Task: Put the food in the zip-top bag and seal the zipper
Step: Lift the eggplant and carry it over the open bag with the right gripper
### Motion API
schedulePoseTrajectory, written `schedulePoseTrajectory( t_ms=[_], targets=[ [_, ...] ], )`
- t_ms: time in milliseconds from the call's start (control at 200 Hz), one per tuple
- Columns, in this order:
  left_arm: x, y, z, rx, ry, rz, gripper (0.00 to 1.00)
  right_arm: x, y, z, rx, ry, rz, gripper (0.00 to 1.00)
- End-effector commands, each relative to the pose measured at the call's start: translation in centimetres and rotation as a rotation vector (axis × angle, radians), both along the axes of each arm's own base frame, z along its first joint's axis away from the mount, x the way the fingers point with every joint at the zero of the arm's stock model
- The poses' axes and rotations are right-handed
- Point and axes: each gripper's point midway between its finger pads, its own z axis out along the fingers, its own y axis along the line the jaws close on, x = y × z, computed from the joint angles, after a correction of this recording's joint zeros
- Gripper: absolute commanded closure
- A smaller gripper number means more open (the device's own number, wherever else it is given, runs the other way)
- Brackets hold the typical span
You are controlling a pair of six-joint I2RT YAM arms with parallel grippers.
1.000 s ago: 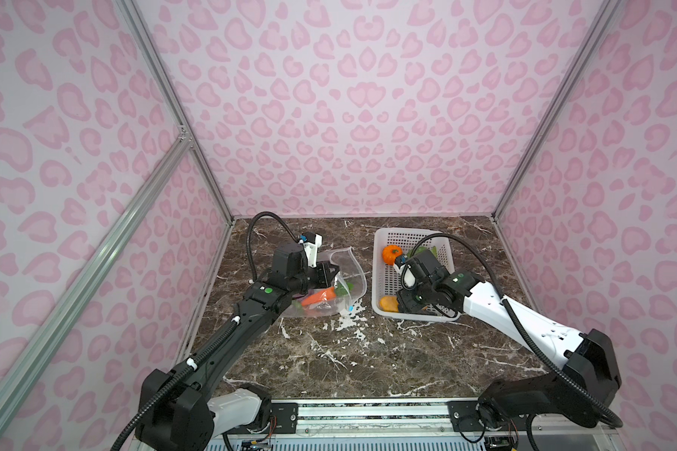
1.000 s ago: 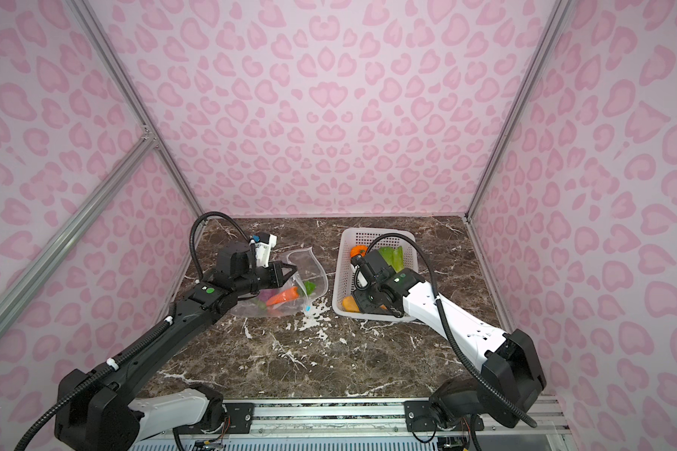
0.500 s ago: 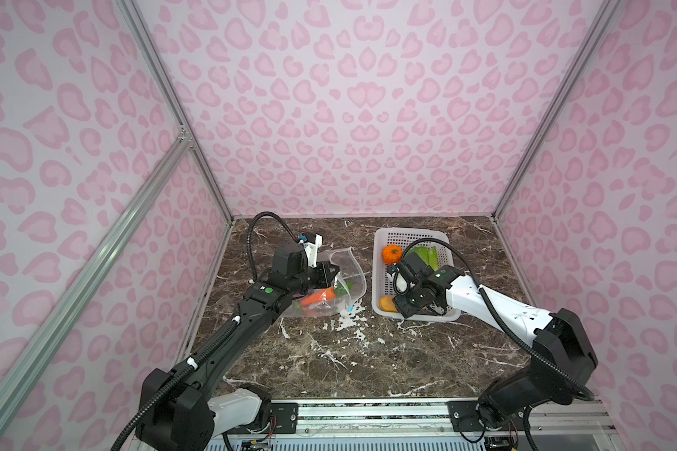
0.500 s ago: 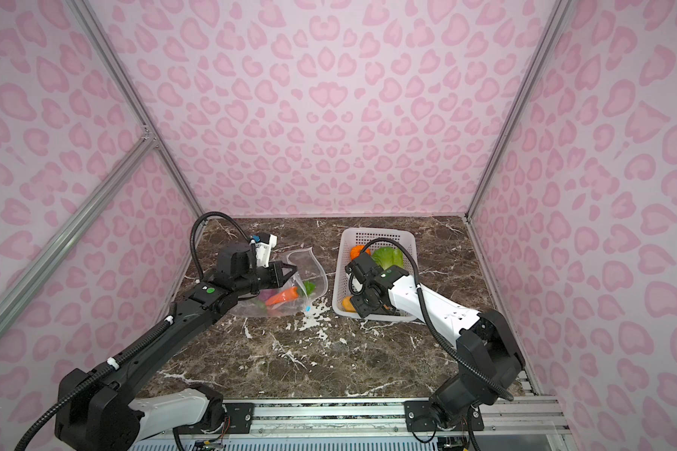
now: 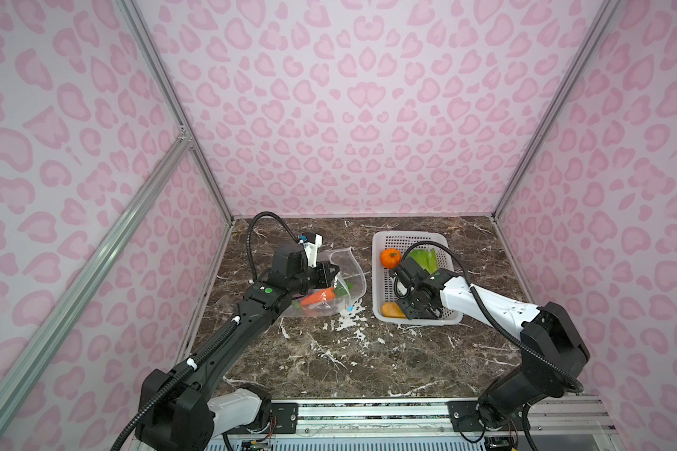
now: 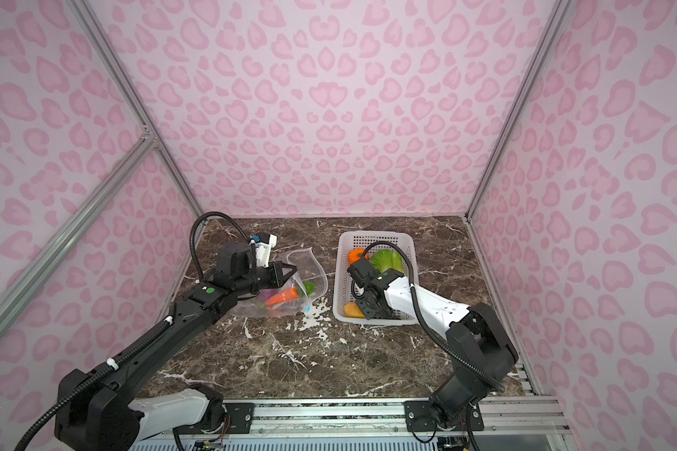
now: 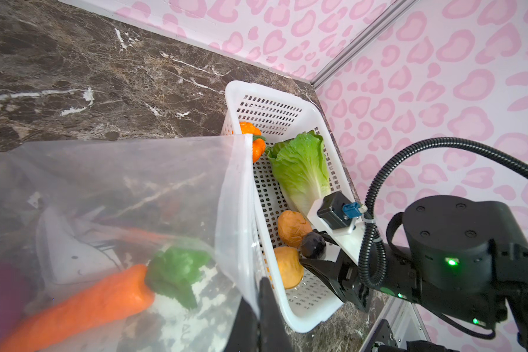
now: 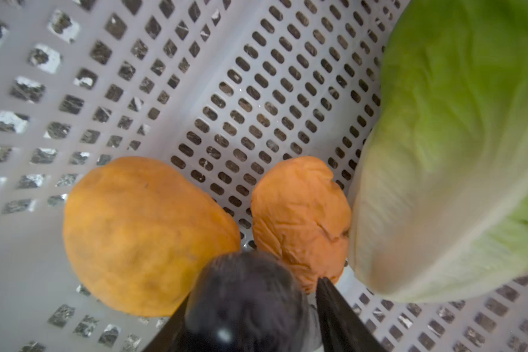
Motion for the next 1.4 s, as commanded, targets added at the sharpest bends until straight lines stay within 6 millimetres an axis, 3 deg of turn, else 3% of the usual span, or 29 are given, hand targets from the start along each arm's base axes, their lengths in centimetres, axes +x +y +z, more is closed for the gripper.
schedulePoseTrajectory(
  t_ms=[0, 180, 330, 480, 685, 910, 1090, 1395],
  targets=[
    [0.2, 0.0, 0.7, -0.007, -0.032, 0.001, 0.98, -0.1, -0.1, -0.7, -0.006, 0.017, 0.003, 0.54],
    [0.2, 0.0, 0.8, -0.008, -0.037, 0.001, 0.98, 0.2, -0.2, -0.5, -0.008, 0.009, 0.001, 0.72],
    [0.2, 0.0, 0.9, -0.008, -0.038, 0.001, 0.98, 0.9, -0.4, 0.9, -0.008, -0.036, -0.003, 0.74],
    [0.2, 0.0, 0.9, -0.009, -0.037, 0.002, 0.98, 2.1, -0.2, 3.4, 0.016, -0.107, -0.019, 0.74],
    [0.2, 0.0, 0.9, -0.01, -0.038, 0.003, 0.98, 4.7, 1.1, 8.5, 0.149, -0.269, -0.083, 0.78],
    [0.1, 0.1, 1.0, -0.01, -0.041, 0.003, 0.98, 6.5, 5.1, 13.9, 0.461, -0.391, -0.108, 0.8],
    [0.1, 0.1, 1.0, -0.008, -0.041, 0.002, 0.98, 6.4, 9.7, 16.7, 0.783, -0.373, -0.085, 0.81],
    [0.0, 0.0, 1.1, -0.014, -0.041, -0.004, 0.98, 5.5, 13.5, 21.6, 1.114, -0.37, -0.038, 0.82]
  ],
)
